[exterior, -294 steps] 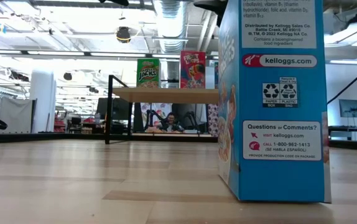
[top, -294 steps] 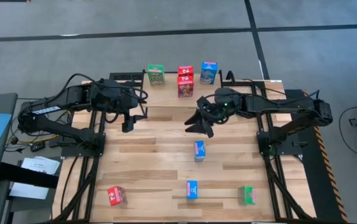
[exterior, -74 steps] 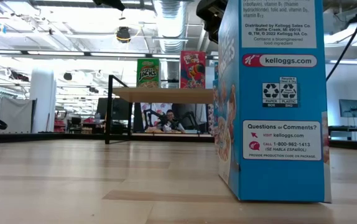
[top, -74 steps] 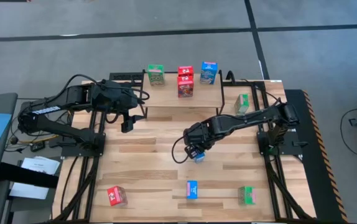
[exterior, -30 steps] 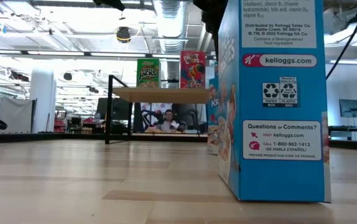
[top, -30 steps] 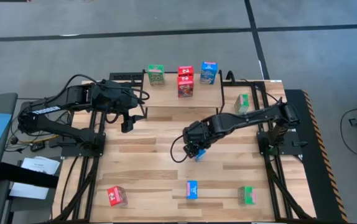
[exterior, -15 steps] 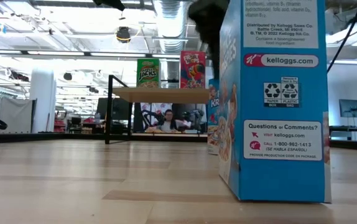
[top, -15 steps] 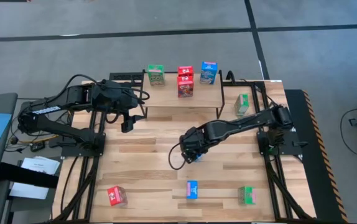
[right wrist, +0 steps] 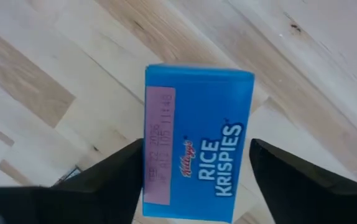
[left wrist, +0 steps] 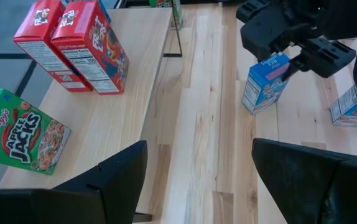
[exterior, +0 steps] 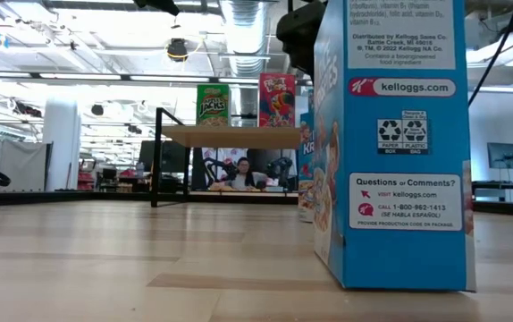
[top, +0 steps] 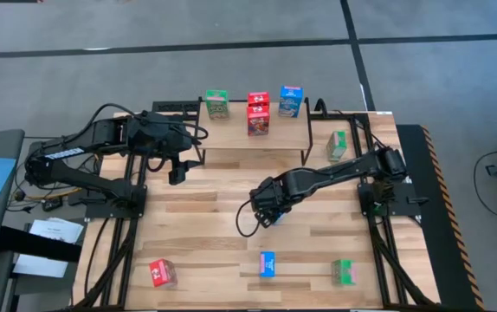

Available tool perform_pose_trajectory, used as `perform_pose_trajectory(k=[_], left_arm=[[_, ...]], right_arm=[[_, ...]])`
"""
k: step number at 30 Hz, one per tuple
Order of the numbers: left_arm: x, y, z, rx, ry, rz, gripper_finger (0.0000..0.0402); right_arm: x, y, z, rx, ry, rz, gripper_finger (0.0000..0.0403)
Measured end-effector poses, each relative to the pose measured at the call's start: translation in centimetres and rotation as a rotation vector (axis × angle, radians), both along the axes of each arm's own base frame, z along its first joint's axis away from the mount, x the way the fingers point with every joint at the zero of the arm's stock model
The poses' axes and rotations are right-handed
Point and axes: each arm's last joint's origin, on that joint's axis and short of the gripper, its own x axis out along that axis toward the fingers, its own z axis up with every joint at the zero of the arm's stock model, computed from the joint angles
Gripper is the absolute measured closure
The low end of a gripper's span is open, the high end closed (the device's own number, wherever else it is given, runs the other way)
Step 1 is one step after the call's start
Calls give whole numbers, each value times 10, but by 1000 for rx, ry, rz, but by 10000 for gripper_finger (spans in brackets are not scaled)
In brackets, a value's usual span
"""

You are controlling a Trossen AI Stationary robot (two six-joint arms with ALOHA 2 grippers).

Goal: Stack cereal on shelf
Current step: Put the top blue cereal box on the shelf aligned with the other blue cereal box

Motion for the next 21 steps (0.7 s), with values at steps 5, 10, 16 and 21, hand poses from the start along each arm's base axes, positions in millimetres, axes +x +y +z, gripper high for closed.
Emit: perform_pose_trajectory(k=[5,10,16,21], left_arm=[[0,0,0,0,0,0,123],[0,0,0,0,0,0,123],[0,0,0,0,0,0,123],[0,0,0,0,0,0,123]], right_arm=[[0,-1,0,11,4,28,133],[-1,-3,0,19,18,65,146],[-1,-6,0,35,28,91,178],[-1,-6,0,33,28,115,208]])
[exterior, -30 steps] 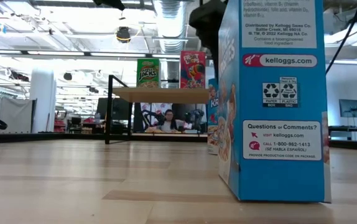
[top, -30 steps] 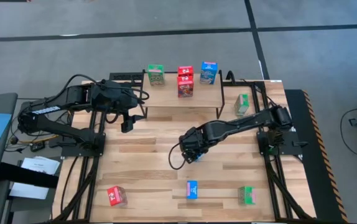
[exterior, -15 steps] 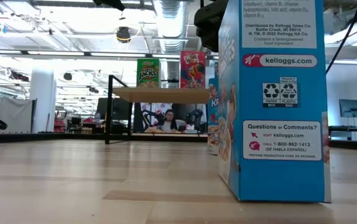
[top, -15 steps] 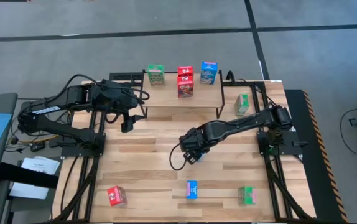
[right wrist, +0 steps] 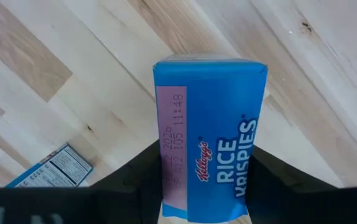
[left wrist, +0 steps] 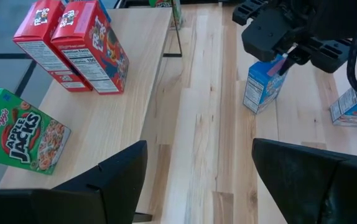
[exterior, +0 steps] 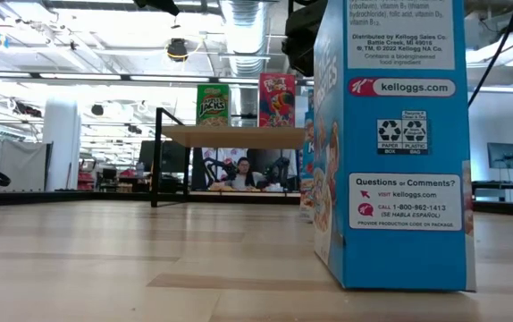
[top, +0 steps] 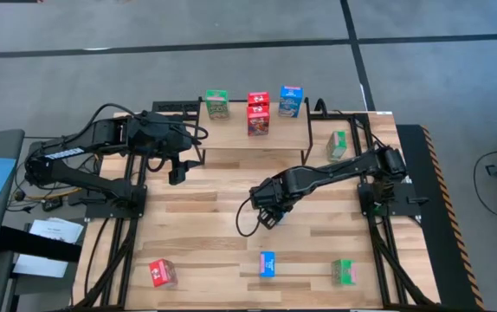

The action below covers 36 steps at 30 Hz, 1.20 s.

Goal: Stack cereal on shelf
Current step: Put the top blue cereal box on the shelf aligned with the other blue cereal box

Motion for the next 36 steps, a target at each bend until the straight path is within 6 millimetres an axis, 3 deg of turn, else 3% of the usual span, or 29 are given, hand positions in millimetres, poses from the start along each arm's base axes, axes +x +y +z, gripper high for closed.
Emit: perform_pose_trajectory(k=[3,8,20,27,36], left_arm=[[0,0,0,0,0,0,123],[0,0,0,0,0,0,123],[0,0,0,0,0,0,123],[0,0,0,0,0,0,123],[0,0,0,0,0,0,123]], right_arm=[[-2,0,3,-4,1,26,216],[-4,-5,25,-18,11,81,213],[-15,-39,98,-178,45,402,214],[-30,-77,132,-303,-3,597,210],[-73,-136,166,-383,-47,588,210]])
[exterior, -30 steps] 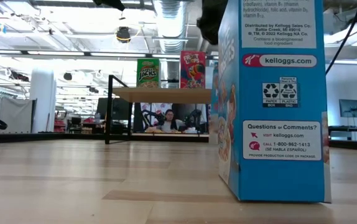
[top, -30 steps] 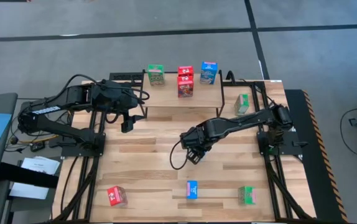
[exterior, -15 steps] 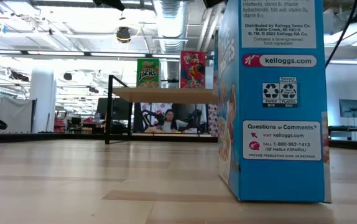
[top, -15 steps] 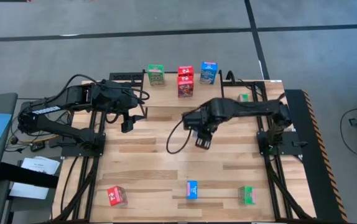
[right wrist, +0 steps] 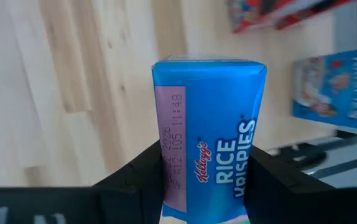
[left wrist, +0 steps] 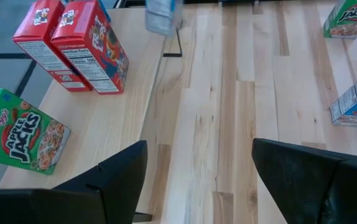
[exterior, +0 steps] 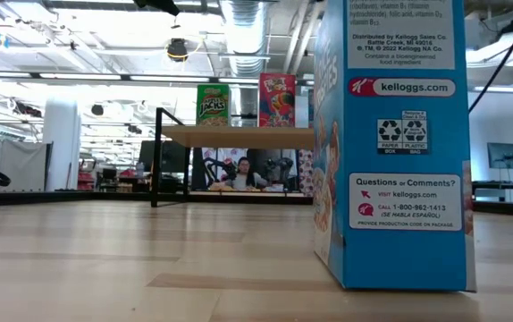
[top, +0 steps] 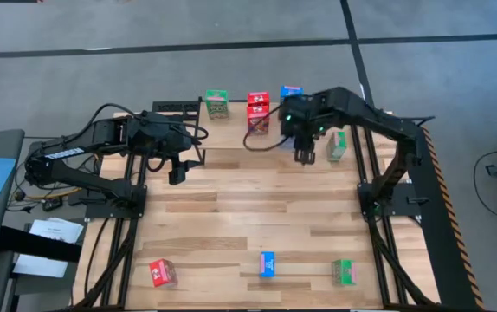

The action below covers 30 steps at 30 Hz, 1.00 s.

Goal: Stack cereal on shelf
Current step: Put the top blue cereal box on the shelf aligned with the other blue cereal box

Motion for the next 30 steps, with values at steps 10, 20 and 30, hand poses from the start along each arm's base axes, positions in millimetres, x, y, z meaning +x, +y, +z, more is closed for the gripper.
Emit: perform_pose_trajectory(k=[10,20,30], left_arm=[[0,0,0,0,0,0,123],[0,0,0,0,0,0,123],[0,0,0,0,0,0,123]], right_arm=[[-12,-50,9,-95,24,93,210],[-15,-68,13,-130,-25,129,210],[-14,-71,2,-67,-10,144,210]])
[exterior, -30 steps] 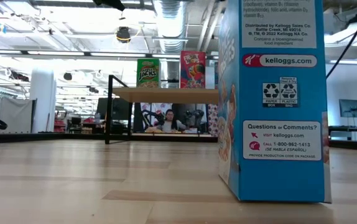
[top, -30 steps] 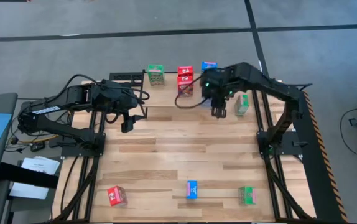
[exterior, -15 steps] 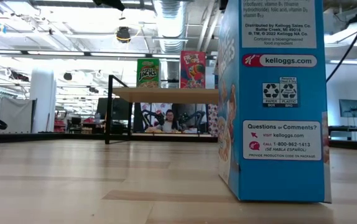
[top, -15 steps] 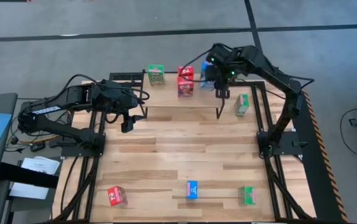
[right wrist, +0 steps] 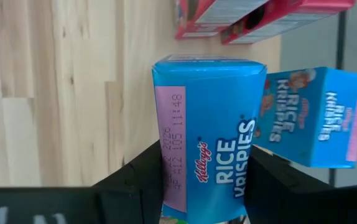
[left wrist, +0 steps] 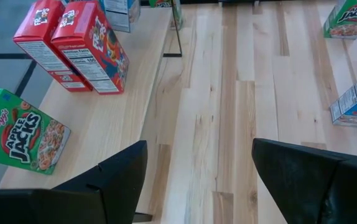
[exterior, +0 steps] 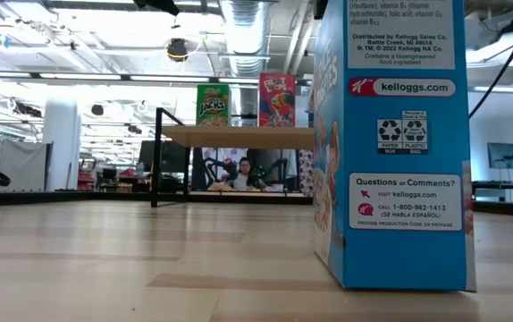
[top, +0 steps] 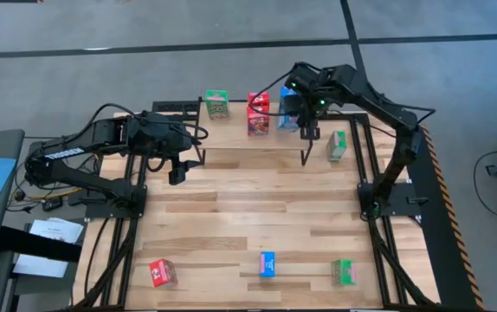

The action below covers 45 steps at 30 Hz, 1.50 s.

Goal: Stack cereal on shelf
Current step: Put the top blue cereal box on the shelf aligned with the other blue cereal box

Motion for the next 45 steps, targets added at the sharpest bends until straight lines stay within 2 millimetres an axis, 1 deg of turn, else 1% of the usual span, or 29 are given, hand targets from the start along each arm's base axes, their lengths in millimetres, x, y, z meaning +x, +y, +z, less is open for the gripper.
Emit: perform_pose_trajectory(k=[8,12,17,24,29,33,39,45], left_arm=[[0,0,0,0,0,0,123],[0,0,0,0,0,0,123],[0,0,0,0,0,0,123],[0,0,0,0,0,0,123],[0,0,0,0,0,0,123],[0,0,0,0,0,0,123],[0,0,0,0,0,0,123],[0,0,0,0,0,0,123]], right_arm=[[-2,-7,-2,31,-10,10,210],[7,-12,-15,70,34,10,210],[10,-16,-21,81,54,3,210],[10,-18,-20,77,50,-4,207],[9,-20,-21,77,50,-10,189],[11,-27,-26,83,60,-24,174],[14,-31,-30,87,62,-39,156],[13,-31,-29,67,67,-48,133]])
